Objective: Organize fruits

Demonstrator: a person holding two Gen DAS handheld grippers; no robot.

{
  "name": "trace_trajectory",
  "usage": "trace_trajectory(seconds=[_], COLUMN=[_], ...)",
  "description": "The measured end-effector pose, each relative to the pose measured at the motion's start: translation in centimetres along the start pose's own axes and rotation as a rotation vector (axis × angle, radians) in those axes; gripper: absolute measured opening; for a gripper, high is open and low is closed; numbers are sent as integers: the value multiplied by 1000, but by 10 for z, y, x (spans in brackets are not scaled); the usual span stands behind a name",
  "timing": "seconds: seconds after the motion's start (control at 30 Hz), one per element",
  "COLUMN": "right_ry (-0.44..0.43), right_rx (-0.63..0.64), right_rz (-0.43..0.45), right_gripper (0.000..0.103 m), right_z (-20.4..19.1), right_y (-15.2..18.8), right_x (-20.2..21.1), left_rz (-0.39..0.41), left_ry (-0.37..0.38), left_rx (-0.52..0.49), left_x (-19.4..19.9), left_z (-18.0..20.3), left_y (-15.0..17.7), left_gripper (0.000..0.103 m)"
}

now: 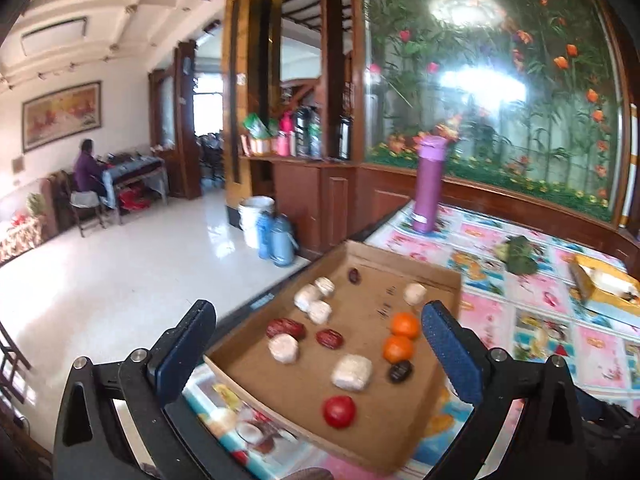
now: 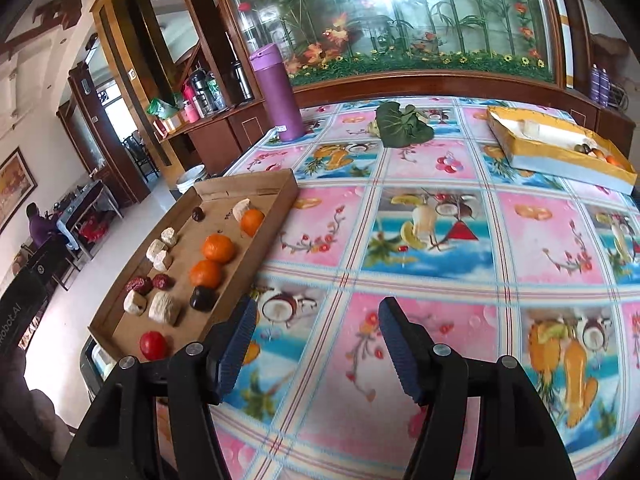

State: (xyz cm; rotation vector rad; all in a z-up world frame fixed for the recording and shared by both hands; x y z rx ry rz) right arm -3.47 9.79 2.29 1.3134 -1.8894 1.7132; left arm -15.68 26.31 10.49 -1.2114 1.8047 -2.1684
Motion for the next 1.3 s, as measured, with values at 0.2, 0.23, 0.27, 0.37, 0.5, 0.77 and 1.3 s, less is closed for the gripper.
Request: trace_trajectory(seconds=[0.2, 0.23, 0.27, 0.37, 0.5, 0.77, 1.3], right_ry=[21, 27, 36, 53, 64, 71, 50], right_rx=[34, 42, 51, 70, 93, 147, 186], right_rz=[24, 30, 37, 47, 44, 24, 3], right_gripper=[72, 73, 74, 76, 78, 78, 81], right_z=[-6, -7, -9, -12, -18, -36, -52], right_y=[15, 17, 18, 21, 24, 29, 31], right_x=[10, 11, 13, 16, 15, 6, -5], left_rz=[-85, -93, -103, -126, -140, -196, -254], left_ry=[60, 63, 66, 73, 76, 101, 94], left_rx=[-55, -54, -50, -43, -48, -45, -32], left_x=[1, 2, 3, 0, -4, -19, -34], left_z=[13, 14, 13, 12, 11, 9, 4], left_y=[12, 14, 16, 18, 20, 26, 31], left_gripper=[103, 103, 103, 103, 103, 103, 103])
Point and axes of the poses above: each gripper's, at about its wrist camera, not at the fingertips, and x roughly against the way its jaws point, z to its right, y to its underside, the point moved 3 cm from there along -x, roughly the way its jaws point, and after that the axes turned 6 degrees about -z, right-handed, at the moved point
